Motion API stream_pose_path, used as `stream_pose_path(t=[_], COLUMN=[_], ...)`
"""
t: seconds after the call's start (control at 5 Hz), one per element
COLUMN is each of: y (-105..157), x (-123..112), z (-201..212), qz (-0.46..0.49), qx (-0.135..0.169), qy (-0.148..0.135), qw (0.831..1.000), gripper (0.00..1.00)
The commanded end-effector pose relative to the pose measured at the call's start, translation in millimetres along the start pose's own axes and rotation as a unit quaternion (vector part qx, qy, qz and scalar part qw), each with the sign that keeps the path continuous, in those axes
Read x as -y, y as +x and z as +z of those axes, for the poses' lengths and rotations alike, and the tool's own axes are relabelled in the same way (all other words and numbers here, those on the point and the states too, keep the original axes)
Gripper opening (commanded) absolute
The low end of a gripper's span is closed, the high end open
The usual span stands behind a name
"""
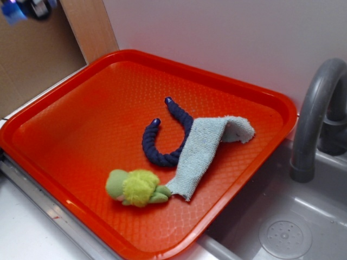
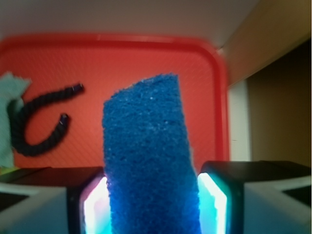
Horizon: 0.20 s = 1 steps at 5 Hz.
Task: Grab the blue sponge.
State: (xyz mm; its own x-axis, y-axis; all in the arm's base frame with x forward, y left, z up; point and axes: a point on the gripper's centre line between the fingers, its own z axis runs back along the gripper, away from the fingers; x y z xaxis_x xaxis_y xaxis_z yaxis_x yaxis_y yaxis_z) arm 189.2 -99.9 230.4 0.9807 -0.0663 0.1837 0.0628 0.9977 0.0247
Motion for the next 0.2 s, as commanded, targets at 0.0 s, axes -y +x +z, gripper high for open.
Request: stream_pose_path(t=[0.0], y=[-0.4], x=[0.5], z=[39.2], qz=[0.032], qx=[0.026], qy=[-0.054], qw=[0.998], gripper=[0.0])
